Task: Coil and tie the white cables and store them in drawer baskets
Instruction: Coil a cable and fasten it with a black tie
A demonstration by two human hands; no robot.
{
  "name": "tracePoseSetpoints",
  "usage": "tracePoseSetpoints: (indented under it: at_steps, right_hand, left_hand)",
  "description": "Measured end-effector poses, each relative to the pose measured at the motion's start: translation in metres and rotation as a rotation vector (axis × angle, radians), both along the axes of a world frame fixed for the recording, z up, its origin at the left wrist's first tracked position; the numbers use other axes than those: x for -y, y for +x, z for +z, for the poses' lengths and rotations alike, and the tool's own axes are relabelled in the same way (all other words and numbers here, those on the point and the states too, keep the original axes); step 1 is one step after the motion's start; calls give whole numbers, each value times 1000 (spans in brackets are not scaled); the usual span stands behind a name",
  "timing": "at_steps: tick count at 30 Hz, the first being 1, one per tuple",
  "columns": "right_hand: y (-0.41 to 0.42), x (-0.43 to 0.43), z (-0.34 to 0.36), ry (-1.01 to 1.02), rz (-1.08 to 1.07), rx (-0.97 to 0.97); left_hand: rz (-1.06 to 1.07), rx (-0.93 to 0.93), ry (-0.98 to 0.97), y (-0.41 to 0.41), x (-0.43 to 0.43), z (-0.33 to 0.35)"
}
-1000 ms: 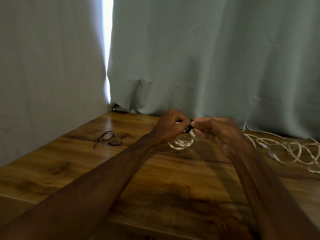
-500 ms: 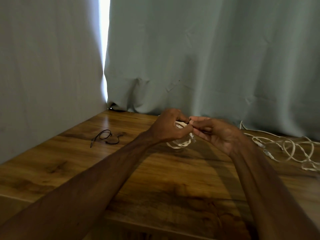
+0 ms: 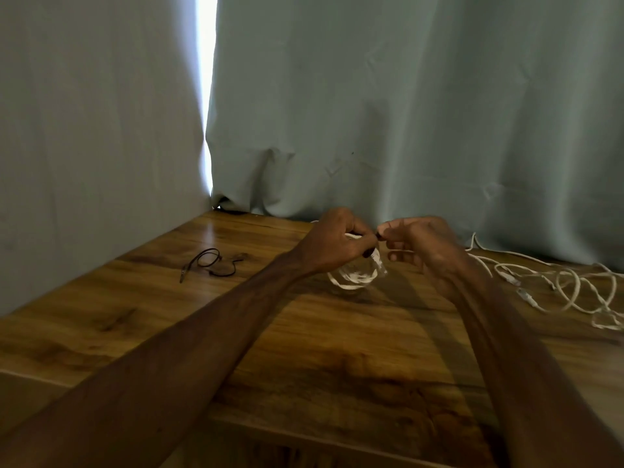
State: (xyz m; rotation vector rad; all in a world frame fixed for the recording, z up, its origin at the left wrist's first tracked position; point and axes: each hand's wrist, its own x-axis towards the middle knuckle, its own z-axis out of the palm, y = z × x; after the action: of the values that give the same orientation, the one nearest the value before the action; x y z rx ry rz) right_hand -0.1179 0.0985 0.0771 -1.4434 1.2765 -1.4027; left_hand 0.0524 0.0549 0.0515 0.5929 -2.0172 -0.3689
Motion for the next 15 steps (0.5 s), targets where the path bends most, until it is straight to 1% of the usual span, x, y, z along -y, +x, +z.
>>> tracePoseSetpoints:
  at_steps: [3,5,6,8,9,12,13,15]
  right_hand:
    - [-1,5,-2,-72,-55,70]
    - [-3,6,-1,-115,-85,84]
    - [-3,5,-1,-138,-79,57]
    - [-2,3,-3,-180,-61,-52]
    - [-2,3,-5,-215,-84,-142]
    - [2,3,-7,-437,-234,-479]
    - [5,2,-8,-510,-246,-541]
    - [10,1,-9,-592,-225,-600]
  left_hand:
    - [-86,-34,183,-1,7,-2]
    - [-91,-7,232,-2,9,-3]
    - [-85,12,241,-2,10,-3]
    - [-91,60,267,-2,6,-2]
    - [-98,81,275,-2,7,-3]
    - [-74,152,349,-4,12,-9]
    - [-64,149,382,-4,14,-11]
    - [-64,102,432,-3,14,-10]
